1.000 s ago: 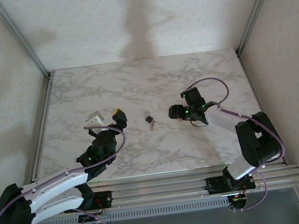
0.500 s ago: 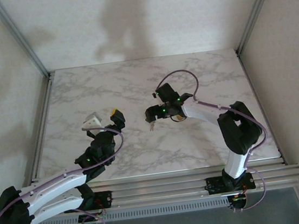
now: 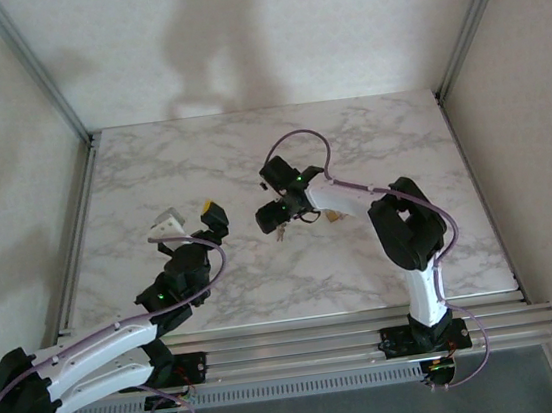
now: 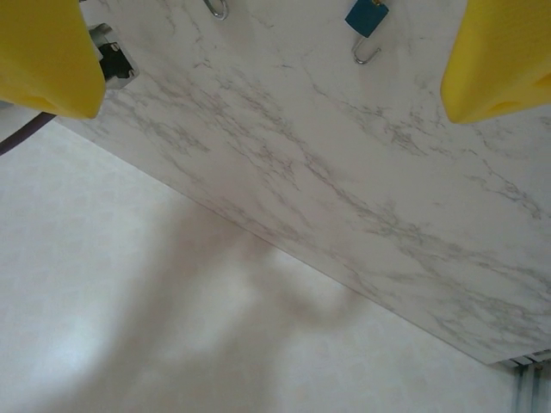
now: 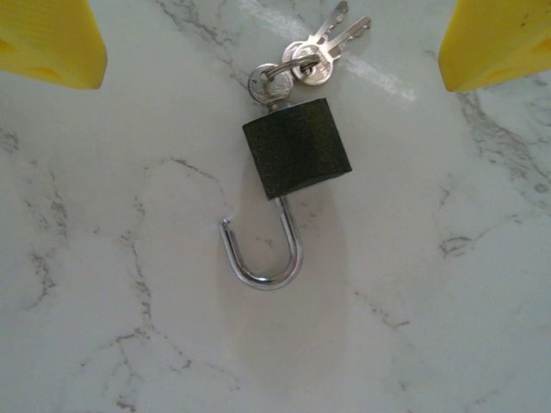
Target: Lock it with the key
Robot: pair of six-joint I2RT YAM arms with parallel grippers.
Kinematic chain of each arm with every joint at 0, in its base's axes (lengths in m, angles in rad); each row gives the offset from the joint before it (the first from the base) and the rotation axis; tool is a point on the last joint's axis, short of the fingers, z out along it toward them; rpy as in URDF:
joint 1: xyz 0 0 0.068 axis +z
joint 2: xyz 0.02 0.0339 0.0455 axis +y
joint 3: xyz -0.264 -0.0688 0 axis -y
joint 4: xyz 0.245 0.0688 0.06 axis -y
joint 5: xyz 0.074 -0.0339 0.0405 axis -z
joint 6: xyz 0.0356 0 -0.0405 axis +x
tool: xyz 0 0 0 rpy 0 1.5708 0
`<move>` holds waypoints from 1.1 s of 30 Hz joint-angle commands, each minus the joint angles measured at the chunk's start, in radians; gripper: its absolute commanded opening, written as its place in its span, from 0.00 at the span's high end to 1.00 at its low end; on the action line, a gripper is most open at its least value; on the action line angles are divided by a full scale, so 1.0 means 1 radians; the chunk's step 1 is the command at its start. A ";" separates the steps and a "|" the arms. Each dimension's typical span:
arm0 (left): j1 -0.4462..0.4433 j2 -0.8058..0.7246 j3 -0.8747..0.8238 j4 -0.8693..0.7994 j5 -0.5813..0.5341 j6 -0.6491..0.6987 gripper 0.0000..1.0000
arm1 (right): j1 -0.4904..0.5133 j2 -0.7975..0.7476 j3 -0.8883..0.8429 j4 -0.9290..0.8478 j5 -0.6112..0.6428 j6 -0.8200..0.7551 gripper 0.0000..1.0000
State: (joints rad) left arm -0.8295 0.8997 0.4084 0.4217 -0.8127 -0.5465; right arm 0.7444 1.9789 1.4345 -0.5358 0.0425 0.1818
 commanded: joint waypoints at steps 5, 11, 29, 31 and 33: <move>0.005 -0.029 -0.016 -0.017 -0.027 -0.010 0.00 | 0.032 0.061 0.085 -0.090 0.005 -0.064 0.10; 0.008 -0.033 -0.017 -0.018 -0.026 -0.014 0.00 | 0.049 0.113 0.144 -0.140 0.024 -0.099 0.17; 0.008 -0.033 -0.020 -0.014 -0.027 -0.015 0.00 | 0.050 0.198 0.216 -0.176 0.068 -0.141 0.34; 0.008 -0.033 -0.022 -0.014 -0.027 -0.015 0.00 | 0.049 0.208 0.219 -0.176 0.071 -0.143 0.38; 0.008 -0.033 -0.022 -0.013 -0.026 -0.015 0.00 | 0.048 0.216 0.221 -0.177 0.070 -0.143 0.40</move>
State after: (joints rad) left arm -0.8295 0.8776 0.4034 0.4213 -0.8131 -0.5507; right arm 0.7860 2.1677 1.6272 -0.6800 0.0868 0.0513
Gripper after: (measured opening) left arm 0.996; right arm 0.604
